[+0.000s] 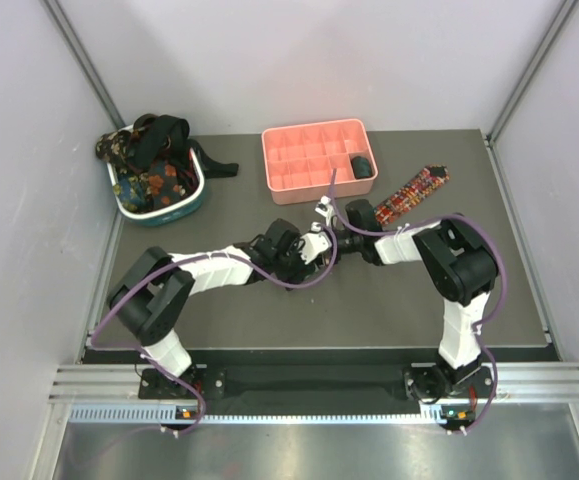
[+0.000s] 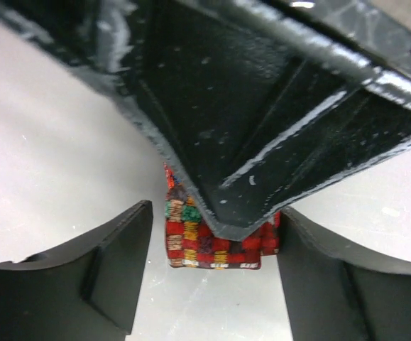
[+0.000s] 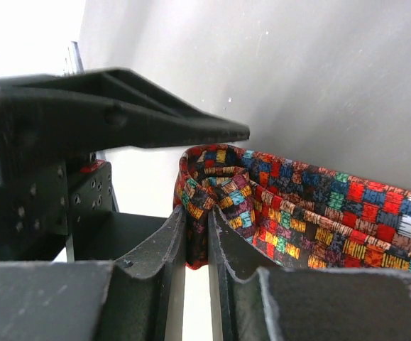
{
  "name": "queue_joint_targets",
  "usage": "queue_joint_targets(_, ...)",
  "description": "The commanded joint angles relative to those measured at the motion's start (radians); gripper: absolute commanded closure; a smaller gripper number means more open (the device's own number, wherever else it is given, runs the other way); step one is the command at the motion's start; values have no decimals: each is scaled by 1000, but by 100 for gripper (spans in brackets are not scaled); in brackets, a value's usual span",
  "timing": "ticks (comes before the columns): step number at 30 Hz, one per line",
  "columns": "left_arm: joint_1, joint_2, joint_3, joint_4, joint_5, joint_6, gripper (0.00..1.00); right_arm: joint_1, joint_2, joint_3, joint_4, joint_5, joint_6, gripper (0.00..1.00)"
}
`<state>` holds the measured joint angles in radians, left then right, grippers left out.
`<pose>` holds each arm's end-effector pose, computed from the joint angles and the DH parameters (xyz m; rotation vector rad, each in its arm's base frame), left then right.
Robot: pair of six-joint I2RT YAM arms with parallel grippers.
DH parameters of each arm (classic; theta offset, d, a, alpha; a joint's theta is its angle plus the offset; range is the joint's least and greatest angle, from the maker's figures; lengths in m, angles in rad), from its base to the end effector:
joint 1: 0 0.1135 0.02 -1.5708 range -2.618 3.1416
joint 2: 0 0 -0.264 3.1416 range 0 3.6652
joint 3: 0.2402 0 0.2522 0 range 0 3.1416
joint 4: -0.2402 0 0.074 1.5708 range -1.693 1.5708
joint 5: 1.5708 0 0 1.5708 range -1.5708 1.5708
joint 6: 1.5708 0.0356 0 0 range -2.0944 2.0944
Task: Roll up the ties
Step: Roll the tie
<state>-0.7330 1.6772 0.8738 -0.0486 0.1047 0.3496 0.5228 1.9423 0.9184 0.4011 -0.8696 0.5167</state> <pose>0.2452 -0.2258 0.1590 1.2976 2.0652 -0.3000 0.3098 0.2099 0.1249 -0.5523 2.2872 1.5058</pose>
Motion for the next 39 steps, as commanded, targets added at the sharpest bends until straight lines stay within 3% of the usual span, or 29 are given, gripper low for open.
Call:
queue_joint_targets(1,-2,26,36,-57,-42,29,30,-15,21,30,61,-14,-6,96)
queue_joint_targets(9,-2,52,70,-126,-20,35,49,-18,21,30,53,-6,-9,92)
queue_joint_targets(20,-3,59,97,-201,-30,22,54,-33,-6,45,-68,90,-83,57)
queue_joint_targets(23,-3,61,105,-208,-28,20,55,-33,-17,45,-90,107,-106,52)
queue_joint_targets(30,-5,70,120,-217,-20,22,56,-30,-17,59,-142,147,-139,51)
queue_joint_targets(35,-2,93,157,-255,-22,17,57,-30,-14,63,-150,144,-139,67)
queue_joint_targets(39,-3,113,197,-313,-37,-4,57,-30,1,65,-134,118,-116,72)
